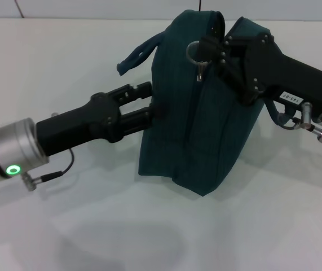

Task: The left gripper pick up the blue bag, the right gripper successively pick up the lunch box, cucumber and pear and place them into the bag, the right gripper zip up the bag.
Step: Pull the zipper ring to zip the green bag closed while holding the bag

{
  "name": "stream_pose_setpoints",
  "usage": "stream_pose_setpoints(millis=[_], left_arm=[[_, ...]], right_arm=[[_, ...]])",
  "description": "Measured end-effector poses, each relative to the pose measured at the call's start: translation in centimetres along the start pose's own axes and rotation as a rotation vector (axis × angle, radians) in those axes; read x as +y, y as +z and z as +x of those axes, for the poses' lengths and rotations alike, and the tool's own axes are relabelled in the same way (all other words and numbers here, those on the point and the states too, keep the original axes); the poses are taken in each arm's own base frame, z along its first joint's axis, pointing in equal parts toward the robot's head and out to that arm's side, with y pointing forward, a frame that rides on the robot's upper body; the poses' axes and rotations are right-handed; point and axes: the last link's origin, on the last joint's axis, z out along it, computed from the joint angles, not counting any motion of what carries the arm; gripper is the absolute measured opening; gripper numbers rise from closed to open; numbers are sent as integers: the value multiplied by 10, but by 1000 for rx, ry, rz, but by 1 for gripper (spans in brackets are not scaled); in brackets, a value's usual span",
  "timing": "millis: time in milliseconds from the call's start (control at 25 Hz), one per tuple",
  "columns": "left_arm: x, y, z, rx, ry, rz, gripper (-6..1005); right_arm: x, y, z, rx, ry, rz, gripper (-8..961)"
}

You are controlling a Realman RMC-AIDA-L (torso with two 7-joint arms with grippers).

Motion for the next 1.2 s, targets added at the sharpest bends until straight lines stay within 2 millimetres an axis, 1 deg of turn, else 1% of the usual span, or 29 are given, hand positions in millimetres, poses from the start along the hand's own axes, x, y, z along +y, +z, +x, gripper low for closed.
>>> stream_pose_setpoints(millis=[240,480,720,920,1160,1200], left_arm=[[-1,11,-1,-24,15,-18,624],[-1,12,-1,-24,30,-19,607],[0,12,-3,-30,43,-21,330],[2,11,-7,-52,47,-32,226],[4,11,-15,-90,53,-47,185],[4,11,-16,-95,53,-49,135]], right_arm=[[0,-1,0,-1,-1,6,17],[0,0,0,-2,-1,4,17],[0,-1,-1,-6,-3,6,17],[-2,-3,-2,-20,-1,23,17],[-5,-7,-6,-45,3,56,18],[-6,-8,-6,-48,6,63,18]])
